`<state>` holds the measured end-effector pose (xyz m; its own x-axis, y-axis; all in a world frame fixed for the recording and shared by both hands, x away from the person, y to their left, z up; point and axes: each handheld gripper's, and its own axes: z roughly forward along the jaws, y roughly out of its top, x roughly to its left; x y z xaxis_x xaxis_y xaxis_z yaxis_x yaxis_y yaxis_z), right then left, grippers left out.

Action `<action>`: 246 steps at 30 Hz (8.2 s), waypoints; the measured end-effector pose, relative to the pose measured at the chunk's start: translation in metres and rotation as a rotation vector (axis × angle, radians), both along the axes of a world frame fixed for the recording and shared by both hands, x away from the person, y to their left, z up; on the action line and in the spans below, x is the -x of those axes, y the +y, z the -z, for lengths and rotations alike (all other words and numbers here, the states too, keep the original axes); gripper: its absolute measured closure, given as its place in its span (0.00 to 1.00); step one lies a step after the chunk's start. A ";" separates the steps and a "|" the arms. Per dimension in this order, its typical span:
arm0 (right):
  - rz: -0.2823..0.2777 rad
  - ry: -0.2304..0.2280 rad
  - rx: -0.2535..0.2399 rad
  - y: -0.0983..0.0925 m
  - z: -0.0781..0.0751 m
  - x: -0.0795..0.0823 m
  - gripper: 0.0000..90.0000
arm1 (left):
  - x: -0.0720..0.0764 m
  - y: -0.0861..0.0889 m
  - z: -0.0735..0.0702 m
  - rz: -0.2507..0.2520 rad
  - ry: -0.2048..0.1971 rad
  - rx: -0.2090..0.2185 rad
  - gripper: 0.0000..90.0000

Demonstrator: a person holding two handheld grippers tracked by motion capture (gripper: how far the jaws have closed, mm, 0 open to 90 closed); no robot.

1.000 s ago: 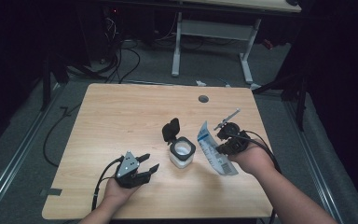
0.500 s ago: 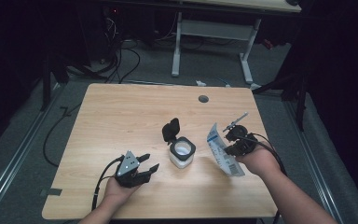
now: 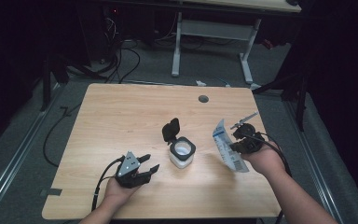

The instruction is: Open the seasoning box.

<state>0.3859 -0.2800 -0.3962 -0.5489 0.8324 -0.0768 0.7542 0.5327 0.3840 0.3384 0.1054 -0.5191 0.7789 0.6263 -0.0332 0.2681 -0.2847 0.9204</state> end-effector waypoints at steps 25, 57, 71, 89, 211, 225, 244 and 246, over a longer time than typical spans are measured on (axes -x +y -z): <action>0.044 -0.232 -0.190 -0.024 0.024 0.017 0.99 | -0.013 0.024 0.001 -0.077 0.057 -0.023 0.52; 0.088 -0.600 -0.443 -0.043 0.065 0.044 1.00 | -0.015 0.070 0.002 -0.197 0.043 -0.035 0.49; 0.049 -0.682 -0.498 -0.034 0.073 0.060 1.00 | -0.008 0.083 0.000 -0.212 0.038 0.025 0.49; 0.102 -0.726 -0.472 -0.047 0.086 0.039 0.99 | 0.007 0.099 0.001 -0.250 0.021 0.017 0.48; 0.215 -0.664 -0.358 -0.058 0.103 0.091 0.60 | -0.005 0.074 0.000 -0.166 0.088 -0.014 0.47; 0.184 -0.645 -0.346 -0.044 0.106 0.095 0.62 | -0.005 0.068 0.002 -0.169 0.080 -0.065 0.48; 0.083 -0.623 -0.335 -0.003 0.104 0.086 0.65 | -0.006 0.063 0.003 -0.179 0.091 -0.054 0.51; 0.070 -0.616 -0.335 0.002 0.104 0.083 0.65 | -0.006 0.062 0.003 -0.182 0.097 -0.050 0.51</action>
<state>0.3025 -0.2775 -0.5000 -0.4325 0.8971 -0.0903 0.3749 0.2700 0.8869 0.3446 0.1675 -0.5225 0.6477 0.7589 -0.0673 0.4055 -0.2686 0.8737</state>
